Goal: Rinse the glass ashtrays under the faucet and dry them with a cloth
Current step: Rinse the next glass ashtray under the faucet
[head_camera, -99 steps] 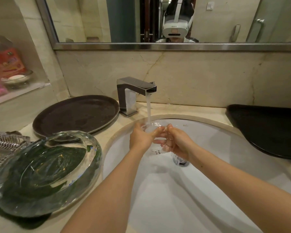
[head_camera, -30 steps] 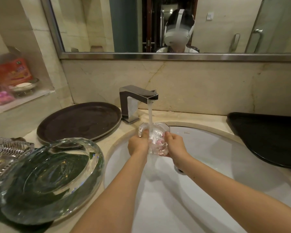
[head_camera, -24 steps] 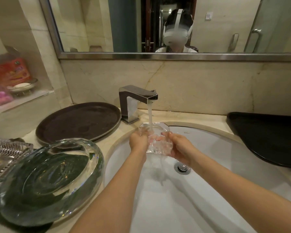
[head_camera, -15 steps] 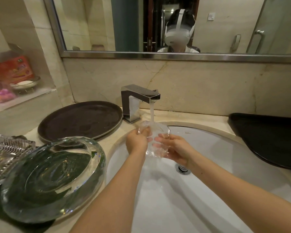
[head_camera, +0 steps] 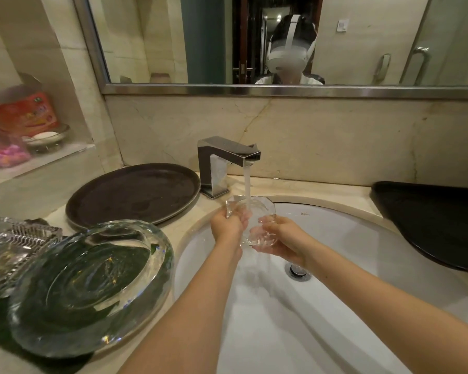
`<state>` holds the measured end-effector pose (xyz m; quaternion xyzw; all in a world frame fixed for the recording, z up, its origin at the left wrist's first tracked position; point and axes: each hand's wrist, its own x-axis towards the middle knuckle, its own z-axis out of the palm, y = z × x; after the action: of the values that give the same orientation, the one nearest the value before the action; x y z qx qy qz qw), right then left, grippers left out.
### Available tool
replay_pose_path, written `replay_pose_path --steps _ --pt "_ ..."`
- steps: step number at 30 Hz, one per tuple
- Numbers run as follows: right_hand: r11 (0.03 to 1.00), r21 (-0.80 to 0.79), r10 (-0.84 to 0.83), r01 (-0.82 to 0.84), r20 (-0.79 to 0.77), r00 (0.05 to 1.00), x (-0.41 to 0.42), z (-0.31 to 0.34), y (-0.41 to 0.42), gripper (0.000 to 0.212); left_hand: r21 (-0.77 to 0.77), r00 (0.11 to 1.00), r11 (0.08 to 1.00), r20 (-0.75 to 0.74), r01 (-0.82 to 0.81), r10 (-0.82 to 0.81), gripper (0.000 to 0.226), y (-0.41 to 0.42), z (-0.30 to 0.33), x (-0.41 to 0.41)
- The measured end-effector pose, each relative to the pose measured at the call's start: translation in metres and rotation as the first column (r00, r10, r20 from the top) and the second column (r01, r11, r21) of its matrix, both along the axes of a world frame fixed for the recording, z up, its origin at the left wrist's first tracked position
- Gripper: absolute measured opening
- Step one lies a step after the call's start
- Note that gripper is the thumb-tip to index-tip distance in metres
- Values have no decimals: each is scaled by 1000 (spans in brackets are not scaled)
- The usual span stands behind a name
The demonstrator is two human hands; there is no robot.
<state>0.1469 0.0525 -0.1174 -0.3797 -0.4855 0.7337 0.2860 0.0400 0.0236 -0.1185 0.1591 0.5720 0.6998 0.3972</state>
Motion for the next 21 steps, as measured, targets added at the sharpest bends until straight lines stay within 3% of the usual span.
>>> replay_pose_path --steps 5,9,11,13,16,18,21 --pt "993 18 -114 115 -28 993 -1 -5 -1 38 80 988 991 101 112 -120 34 1 2 0" --pt "974 -88 -217 209 -100 971 -6 -11 -6 12 193 969 972 178 138 -173 42 -4 5 1" --pt "975 -158 -177 154 -143 974 -7 -11 -9 17 225 961 964 201 144 -190 56 -5 5 -1" --pt "980 -139 -162 144 -128 978 -8 -10 -9 10 226 956 962 216 151 -200 57 -5 4 -3" --pt "972 -23 -234 233 -57 971 -7 -10 -6 27 161 978 973 106 163 -181 36 -7 8 0" --pt "947 137 -301 291 55 952 -3 -10 -2 38 86 994 991 -35 105 -103 28 -7 6 1" --pt "877 289 -431 384 118 895 5 -7 8 38 -19 967 1000 -253 19 -24 24 -6 -1 3"
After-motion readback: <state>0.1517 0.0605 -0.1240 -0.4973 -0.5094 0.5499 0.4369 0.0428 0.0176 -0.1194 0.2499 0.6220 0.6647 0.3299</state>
